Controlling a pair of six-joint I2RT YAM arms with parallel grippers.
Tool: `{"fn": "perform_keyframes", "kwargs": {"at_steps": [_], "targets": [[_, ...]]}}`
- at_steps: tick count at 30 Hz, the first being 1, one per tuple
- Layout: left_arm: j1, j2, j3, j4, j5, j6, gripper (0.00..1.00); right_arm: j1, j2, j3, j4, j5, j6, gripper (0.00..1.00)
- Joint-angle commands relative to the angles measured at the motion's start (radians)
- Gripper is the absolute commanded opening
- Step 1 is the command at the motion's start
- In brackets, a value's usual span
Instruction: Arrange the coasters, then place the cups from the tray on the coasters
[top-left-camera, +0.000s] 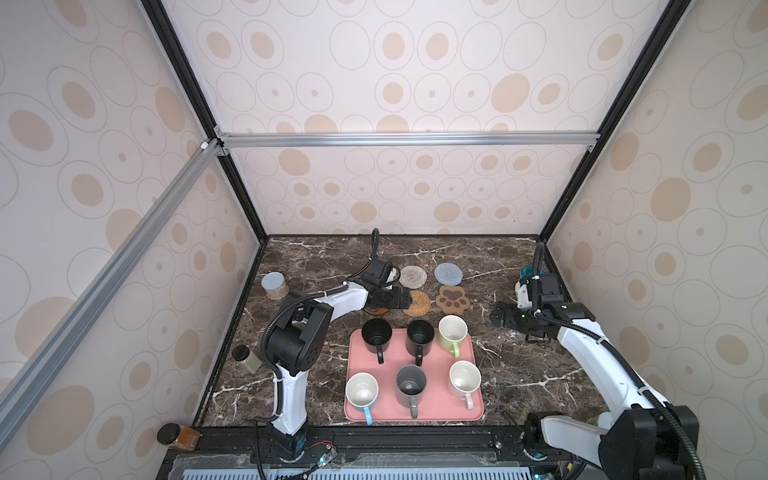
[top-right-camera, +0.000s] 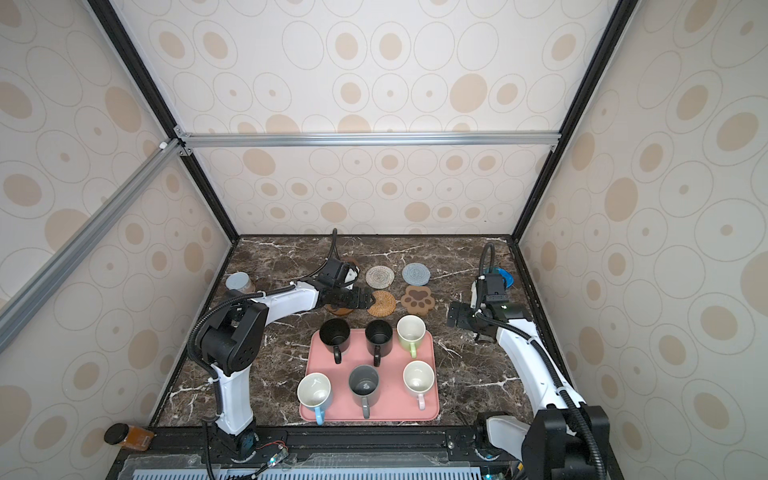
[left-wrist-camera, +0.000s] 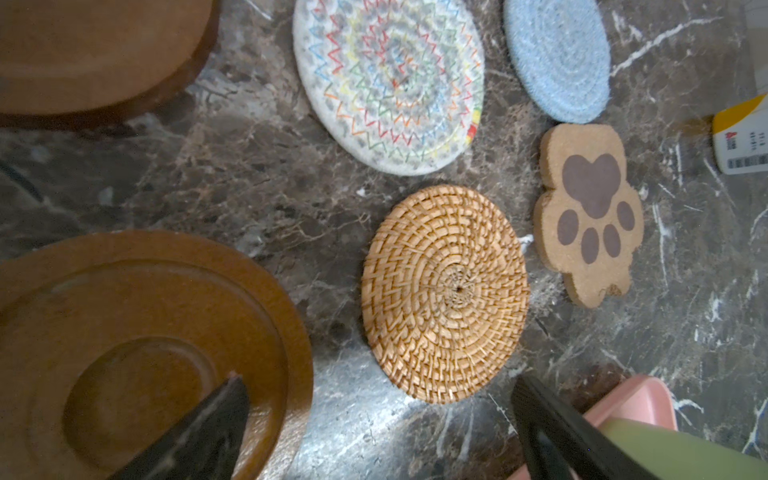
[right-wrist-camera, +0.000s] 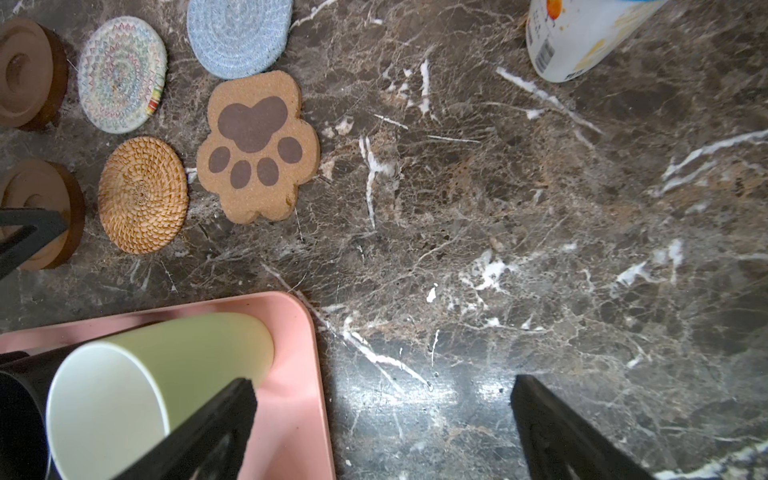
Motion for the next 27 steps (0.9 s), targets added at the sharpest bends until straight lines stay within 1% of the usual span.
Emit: {"fn": "perform_keyframes", "kwargs": {"at_steps": [1,8,14,19,27], "targets": [[-0.002,0.03,0.027,-0.064,-0.051,-0.009,1.0,0.0,0.001,0.022,-0.024,-0.027,0.008,1.0],[0.022,0.057,0.025,-0.094,-0.131,0.022,1.0,0.0,-0.01,0.015,-0.029,-0.012,0.006,1.0],[0.069,0.095,0.026,-0.078,-0.13,0.034,1.0,0.0,-0.022,0.034,-0.069,-0.018,0.017,1.0],[0.094,0.137,0.07,-0.123,-0.156,0.063,1.0,0.0,-0.051,0.012,-0.071,-0.009,0.026,1.0],[0.149,0.136,0.077,-0.141,-0.202,0.071,1.0,0.0,-0.056,-0.002,-0.066,-0.029,0.023,1.0]]}}
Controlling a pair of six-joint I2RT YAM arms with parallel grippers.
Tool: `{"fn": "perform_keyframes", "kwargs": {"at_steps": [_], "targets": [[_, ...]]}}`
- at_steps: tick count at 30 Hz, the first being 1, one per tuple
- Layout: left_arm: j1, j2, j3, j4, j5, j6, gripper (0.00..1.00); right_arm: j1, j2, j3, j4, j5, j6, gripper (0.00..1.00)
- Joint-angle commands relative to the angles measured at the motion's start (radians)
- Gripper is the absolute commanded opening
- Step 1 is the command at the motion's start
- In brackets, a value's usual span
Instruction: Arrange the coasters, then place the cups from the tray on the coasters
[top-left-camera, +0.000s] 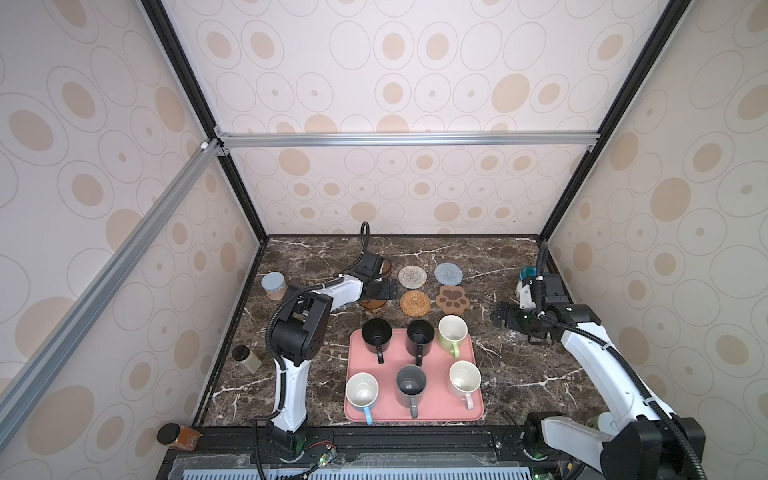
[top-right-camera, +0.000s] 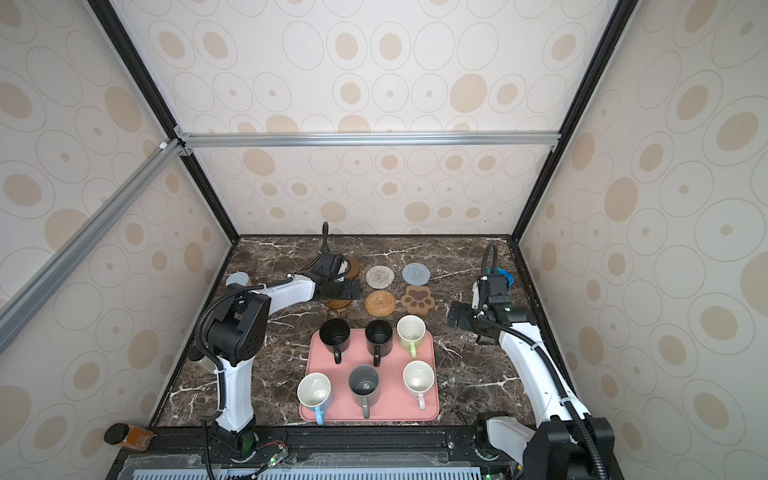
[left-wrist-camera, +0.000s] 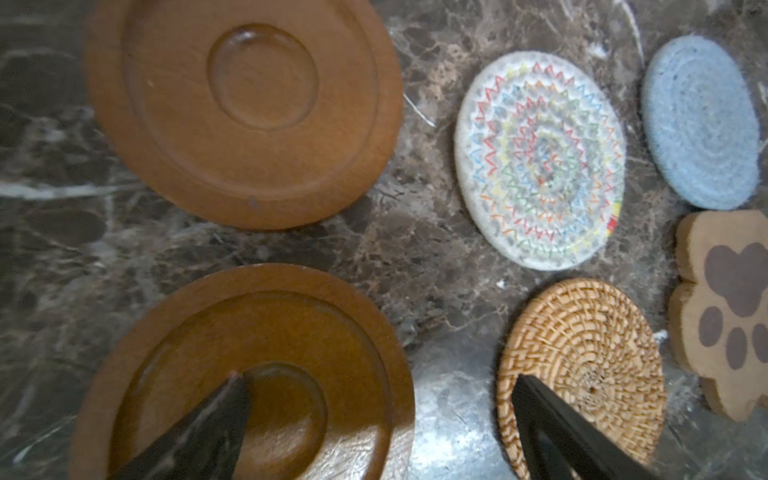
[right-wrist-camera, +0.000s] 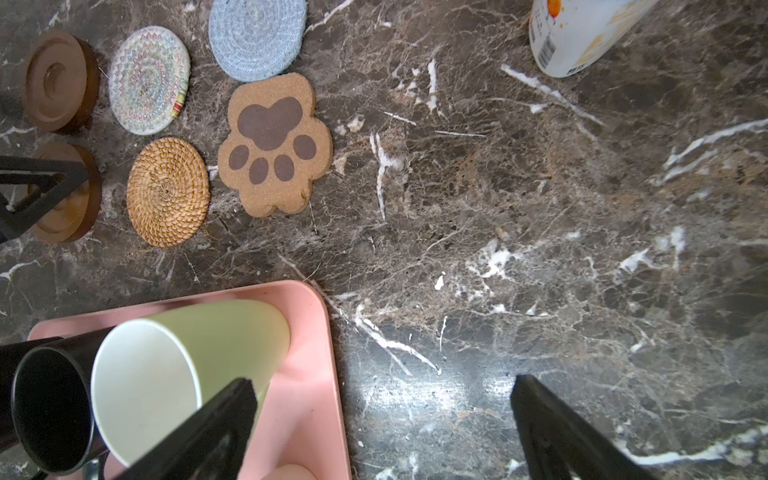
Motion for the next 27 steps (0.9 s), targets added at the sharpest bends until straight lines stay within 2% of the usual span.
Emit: {"fn": "perform_keyframes", "kwargs": {"at_steps": [1,11,18,27], "targets": [[0.05,0.05,-0.018,-0.118,-0.065,0.018,1.0,0.0,-0.007,-0.01,-0.024,-0.015,0.003,1.0],[0.147,0.063,-0.009,-0.115,-0.132,0.02,1.0,0.001,0.009,0.018,-0.028,-0.043,-0.054,1.0],[0.173,0.109,0.042,-0.13,-0.121,0.031,1.0,0.001,0.052,0.052,-0.052,-0.045,-0.042,1.0],[0.196,0.038,-0.053,-0.104,-0.174,0.008,1.0,0.0,0.073,0.069,-0.045,-0.058,-0.023,1.0]]}}
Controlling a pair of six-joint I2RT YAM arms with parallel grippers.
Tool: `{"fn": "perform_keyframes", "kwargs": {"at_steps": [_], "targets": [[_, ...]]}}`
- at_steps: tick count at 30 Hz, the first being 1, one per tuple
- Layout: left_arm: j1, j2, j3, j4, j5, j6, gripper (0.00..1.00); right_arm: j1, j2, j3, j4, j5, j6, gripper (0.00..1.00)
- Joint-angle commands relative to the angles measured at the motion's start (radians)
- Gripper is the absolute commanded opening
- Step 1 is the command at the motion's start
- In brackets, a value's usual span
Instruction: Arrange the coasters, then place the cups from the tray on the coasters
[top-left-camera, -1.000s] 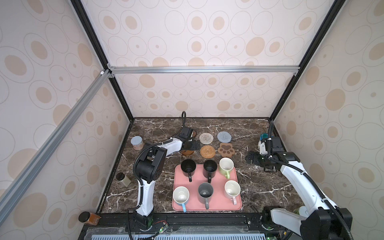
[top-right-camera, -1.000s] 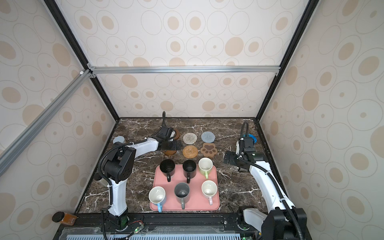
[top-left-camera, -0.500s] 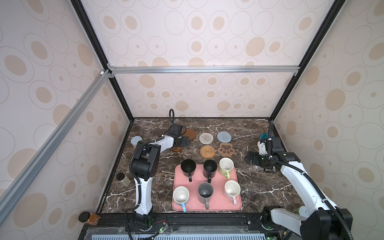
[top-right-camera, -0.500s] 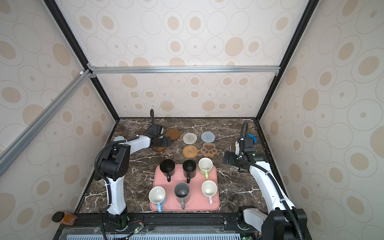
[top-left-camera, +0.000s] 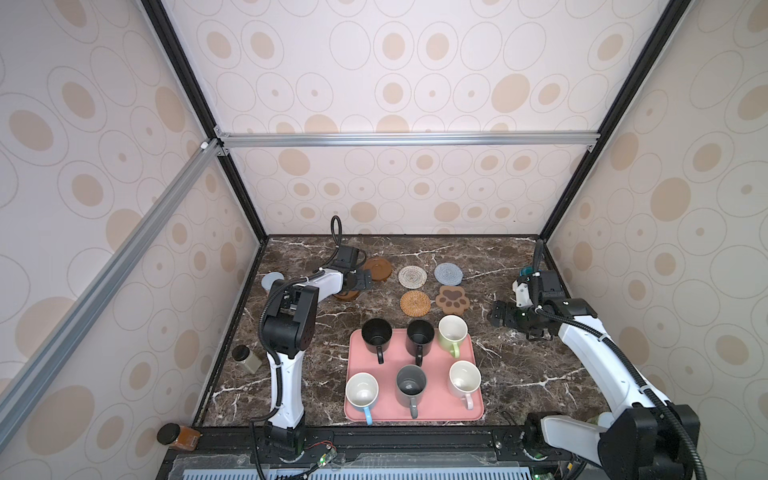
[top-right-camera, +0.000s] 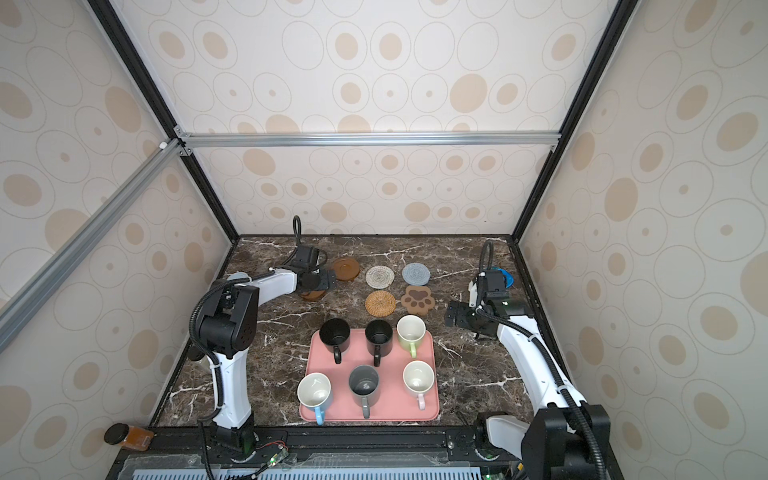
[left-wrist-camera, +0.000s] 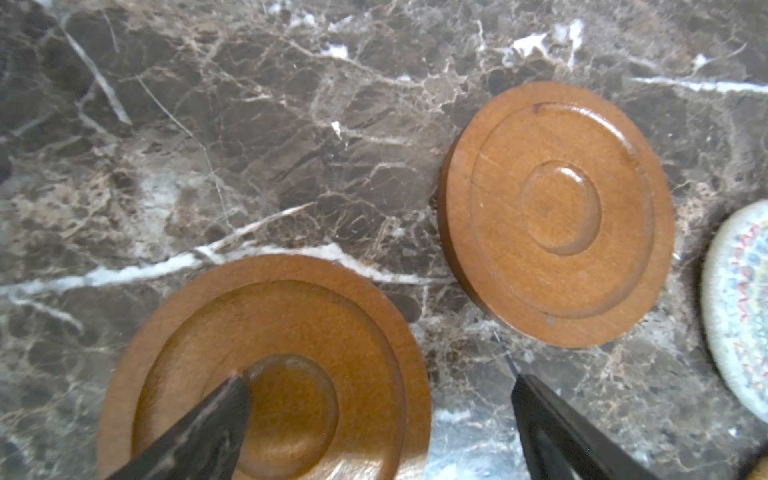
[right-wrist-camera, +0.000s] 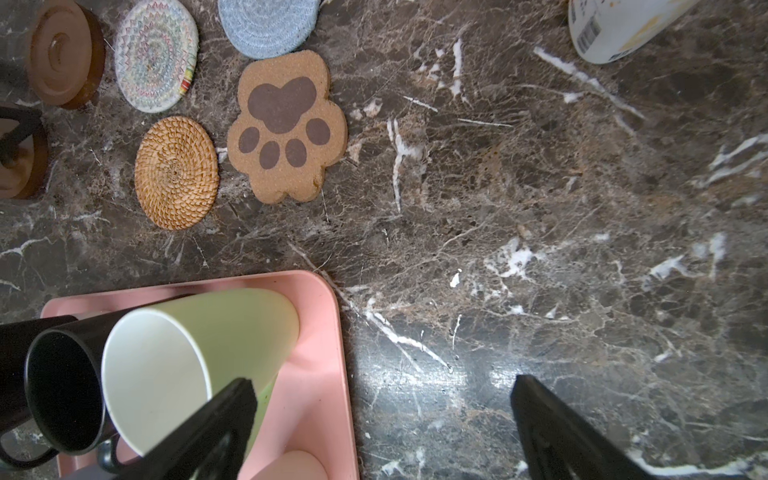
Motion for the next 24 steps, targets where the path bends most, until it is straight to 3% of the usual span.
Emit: {"fn": "perform_keyframes", "kwargs": {"at_steps": [1,12,24], "targets": [[0.046,0.012,-0.071,-0.108,-0.049,-0.015,1.0,-0.001,0.014,0.037,-0.027,-0.01,0.004,1.0],[0.053,0.009,-0.047,-0.111,-0.041,0.005,1.0,0.0,0.002,0.037,-0.031,-0.003,0.003,1.0],[0.04,-0.075,0.107,-0.168,0.001,0.023,1.0,-0.001,-0.025,0.062,-0.041,0.027,-0.006,1.0]]}}
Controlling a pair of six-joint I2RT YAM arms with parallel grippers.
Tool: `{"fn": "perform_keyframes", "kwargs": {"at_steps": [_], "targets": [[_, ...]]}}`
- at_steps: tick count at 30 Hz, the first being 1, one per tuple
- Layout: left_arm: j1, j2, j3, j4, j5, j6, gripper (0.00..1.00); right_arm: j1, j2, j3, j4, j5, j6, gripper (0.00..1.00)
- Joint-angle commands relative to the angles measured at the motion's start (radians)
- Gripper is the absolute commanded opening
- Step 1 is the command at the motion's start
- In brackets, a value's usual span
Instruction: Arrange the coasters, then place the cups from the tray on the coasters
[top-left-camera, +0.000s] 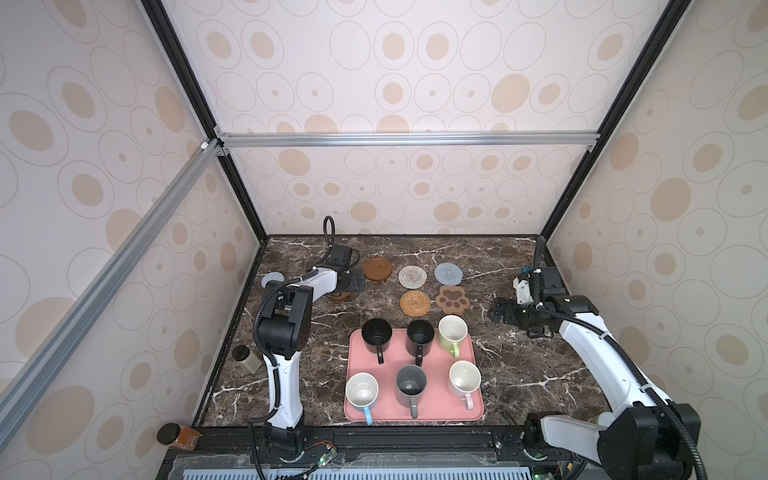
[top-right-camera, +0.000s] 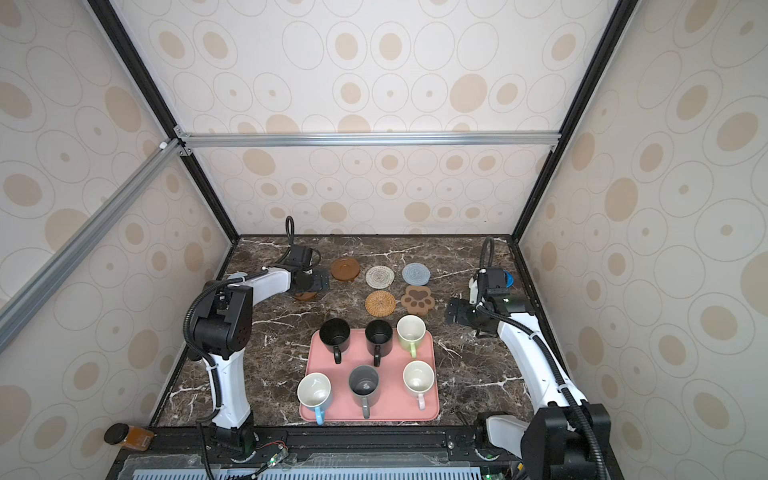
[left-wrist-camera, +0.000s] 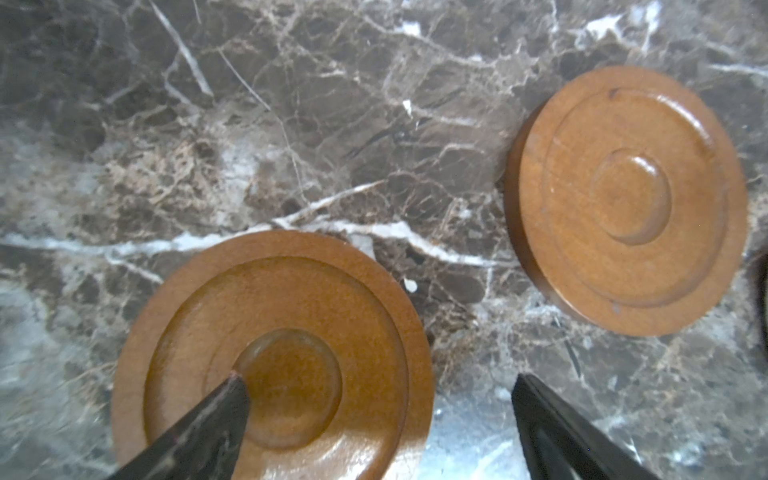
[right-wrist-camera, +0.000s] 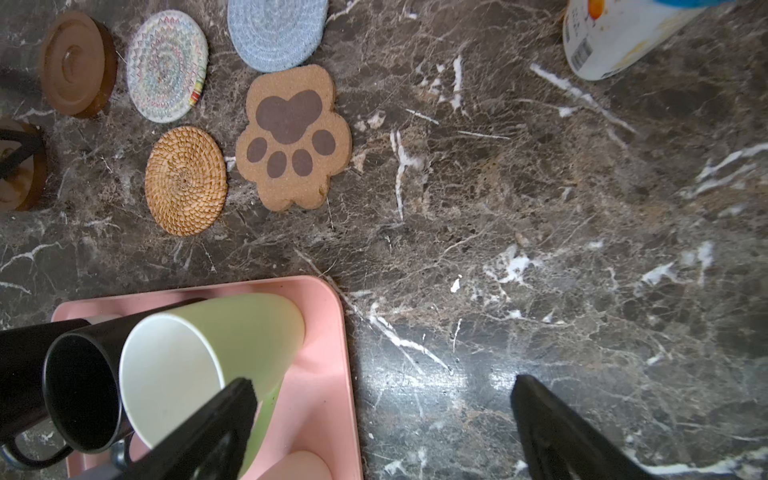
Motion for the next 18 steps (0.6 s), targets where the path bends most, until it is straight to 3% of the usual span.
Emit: {"fn": "perform_keyframes", "kwargs": {"at_steps": [1,9,18], "targets": [[-0.004,-0.052,0.099,-0.075,0.017,0.023,1.0,0.001,-0.03,0.023,-0.022,0.016,-0.007,1.0],[-0.07,0.022,0.289,-0.111,0.058,0.028,1.0,0.0,-0.05,0.002,-0.023,0.016,-0.003,1.0],[-0.153,0.236,0.578,-0.17,0.129,0.003,1.0,0.0,-0.074,-0.025,-0.022,0.015,0.004,1.0]]}}
